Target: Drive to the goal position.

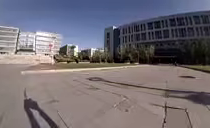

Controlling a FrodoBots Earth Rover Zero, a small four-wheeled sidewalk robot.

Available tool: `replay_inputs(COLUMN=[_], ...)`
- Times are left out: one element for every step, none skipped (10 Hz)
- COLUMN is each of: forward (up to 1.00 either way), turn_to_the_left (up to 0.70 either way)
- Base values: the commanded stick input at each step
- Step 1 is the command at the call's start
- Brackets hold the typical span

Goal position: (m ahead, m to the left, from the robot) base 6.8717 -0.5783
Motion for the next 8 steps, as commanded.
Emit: replay_inputs(forward=[0.7,0.7,0.7,0.7,0.7,0.7,0.7,0.7], turn_to_the_left=[0.0,0.0,0.0,0.0,0.0,0.0,0.0,0.0])
